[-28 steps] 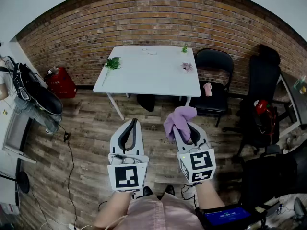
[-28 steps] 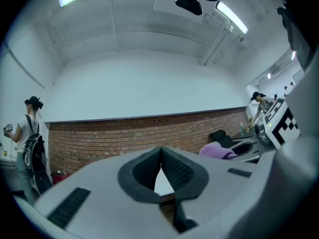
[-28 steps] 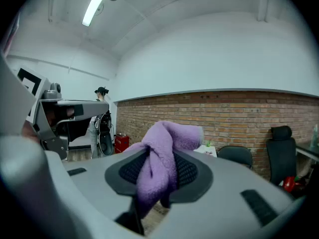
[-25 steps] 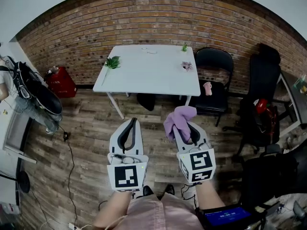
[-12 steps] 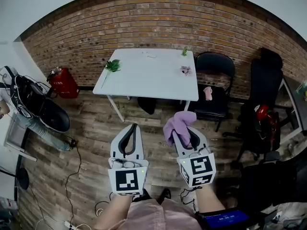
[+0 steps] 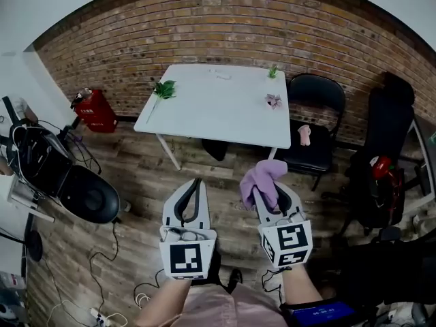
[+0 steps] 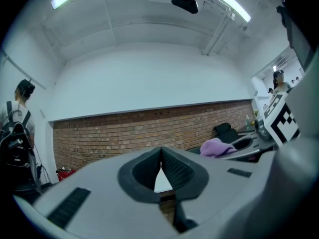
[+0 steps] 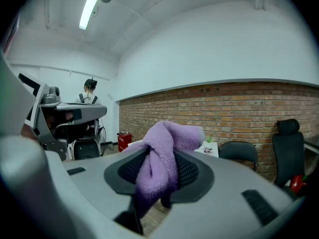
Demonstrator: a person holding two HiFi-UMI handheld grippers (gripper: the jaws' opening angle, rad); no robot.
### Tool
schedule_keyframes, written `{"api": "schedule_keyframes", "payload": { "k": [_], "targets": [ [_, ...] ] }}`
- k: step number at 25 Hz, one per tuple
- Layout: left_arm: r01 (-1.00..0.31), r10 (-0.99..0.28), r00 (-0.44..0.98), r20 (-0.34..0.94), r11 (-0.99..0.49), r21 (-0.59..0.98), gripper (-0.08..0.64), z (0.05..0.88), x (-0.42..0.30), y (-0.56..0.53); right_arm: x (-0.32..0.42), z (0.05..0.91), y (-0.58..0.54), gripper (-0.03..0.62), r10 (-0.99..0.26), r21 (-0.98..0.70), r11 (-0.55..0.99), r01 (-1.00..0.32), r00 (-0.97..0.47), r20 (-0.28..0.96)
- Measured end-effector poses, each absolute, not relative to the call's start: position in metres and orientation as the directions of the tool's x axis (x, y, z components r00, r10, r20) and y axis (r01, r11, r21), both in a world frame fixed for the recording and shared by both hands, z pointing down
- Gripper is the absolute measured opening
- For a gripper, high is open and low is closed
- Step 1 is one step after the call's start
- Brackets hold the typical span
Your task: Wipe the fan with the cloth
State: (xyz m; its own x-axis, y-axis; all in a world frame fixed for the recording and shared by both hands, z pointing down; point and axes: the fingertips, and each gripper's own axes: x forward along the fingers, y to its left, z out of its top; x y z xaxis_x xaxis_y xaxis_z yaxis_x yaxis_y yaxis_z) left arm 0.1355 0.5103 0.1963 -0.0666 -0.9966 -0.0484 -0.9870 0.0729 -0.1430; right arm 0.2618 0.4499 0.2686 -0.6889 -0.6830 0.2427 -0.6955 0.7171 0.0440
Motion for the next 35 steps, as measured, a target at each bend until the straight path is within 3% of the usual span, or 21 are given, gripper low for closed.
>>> {"api": "schedule_keyframes", "payload": {
  "k": [19,35],
  "targets": [
    [-0.991,-0.999,-0.011,-0.031,0.014,-0.131,0.012,0.218,-0.032,0.296,0.104,0.278,0.239,0.135,-0.730,0.062,0.668,-0.741,-0.637,0.247],
    [-0.993,-0.998,0.045,0.044,-0.049,-0.107,0.012,0.244,-0.072,0.189,0.073,0.280,0.130,0.135,-0.766,0.077,0.620,-0.781,-0.581,0.275]
  ]
}}
